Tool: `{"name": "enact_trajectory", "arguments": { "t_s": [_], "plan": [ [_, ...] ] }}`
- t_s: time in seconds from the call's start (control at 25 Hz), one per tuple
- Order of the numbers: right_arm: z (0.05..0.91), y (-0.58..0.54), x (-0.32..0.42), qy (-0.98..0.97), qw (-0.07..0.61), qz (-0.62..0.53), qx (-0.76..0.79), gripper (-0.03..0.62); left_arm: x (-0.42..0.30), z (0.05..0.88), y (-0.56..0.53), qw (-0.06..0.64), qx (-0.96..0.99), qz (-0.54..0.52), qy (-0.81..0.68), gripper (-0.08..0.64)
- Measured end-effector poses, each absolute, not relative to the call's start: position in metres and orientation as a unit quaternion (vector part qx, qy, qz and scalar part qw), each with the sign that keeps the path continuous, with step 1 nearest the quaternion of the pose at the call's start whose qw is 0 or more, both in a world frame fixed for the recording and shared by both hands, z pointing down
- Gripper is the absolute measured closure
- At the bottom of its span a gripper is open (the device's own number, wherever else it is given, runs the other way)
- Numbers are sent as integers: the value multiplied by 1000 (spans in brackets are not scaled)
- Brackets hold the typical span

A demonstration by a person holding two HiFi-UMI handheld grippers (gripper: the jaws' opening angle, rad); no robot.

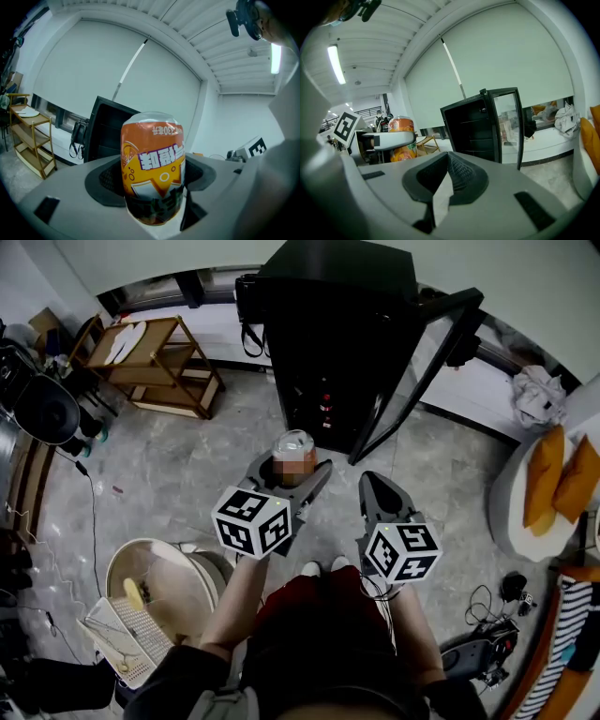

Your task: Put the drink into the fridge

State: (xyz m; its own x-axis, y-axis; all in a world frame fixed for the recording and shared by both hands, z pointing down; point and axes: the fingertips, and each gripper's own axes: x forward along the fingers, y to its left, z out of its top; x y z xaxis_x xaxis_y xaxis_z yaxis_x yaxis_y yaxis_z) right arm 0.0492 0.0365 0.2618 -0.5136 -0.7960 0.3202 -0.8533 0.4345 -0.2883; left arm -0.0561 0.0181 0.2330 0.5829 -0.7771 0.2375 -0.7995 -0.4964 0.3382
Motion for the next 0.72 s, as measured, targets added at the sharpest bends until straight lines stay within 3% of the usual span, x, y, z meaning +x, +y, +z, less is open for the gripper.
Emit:
{"name": "enact_trajectory", "arguments": {
  "t_s": [0.72],
  "plan": [
    [267,-61,82,-864,79,192,458,574,-19,246,-82,183,852,53,-487,216]
  ]
}}
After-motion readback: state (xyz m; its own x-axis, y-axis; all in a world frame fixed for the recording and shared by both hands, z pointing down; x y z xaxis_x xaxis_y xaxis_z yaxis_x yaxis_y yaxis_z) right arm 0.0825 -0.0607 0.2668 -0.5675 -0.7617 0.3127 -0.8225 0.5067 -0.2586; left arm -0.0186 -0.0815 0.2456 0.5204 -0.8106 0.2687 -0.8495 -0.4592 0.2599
